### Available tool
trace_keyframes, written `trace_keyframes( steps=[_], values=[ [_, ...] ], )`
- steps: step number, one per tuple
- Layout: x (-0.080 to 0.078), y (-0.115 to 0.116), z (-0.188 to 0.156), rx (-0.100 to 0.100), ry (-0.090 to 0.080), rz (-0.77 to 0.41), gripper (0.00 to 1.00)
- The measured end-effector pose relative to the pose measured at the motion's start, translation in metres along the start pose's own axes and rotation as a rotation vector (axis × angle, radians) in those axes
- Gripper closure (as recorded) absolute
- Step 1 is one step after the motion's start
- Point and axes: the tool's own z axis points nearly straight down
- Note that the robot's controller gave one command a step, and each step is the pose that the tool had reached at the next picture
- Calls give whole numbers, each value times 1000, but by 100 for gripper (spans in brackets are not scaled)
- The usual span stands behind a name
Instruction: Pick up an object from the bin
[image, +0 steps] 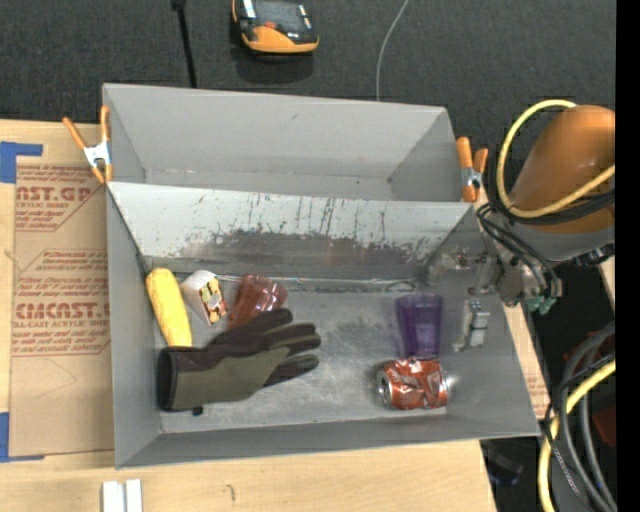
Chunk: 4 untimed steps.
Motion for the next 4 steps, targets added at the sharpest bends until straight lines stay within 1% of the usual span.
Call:
trace_keyframes(
  steps=[1, 2, 3, 4],
  values=[
    [-1, 1, -5, 1, -8, -2, 0],
    [12, 6, 44, 1, -14, 54, 0],
    [35, 33, 87, 1, -7, -30, 0],
    [56, 31, 140, 1, -8, -146, 100]
  ],
)
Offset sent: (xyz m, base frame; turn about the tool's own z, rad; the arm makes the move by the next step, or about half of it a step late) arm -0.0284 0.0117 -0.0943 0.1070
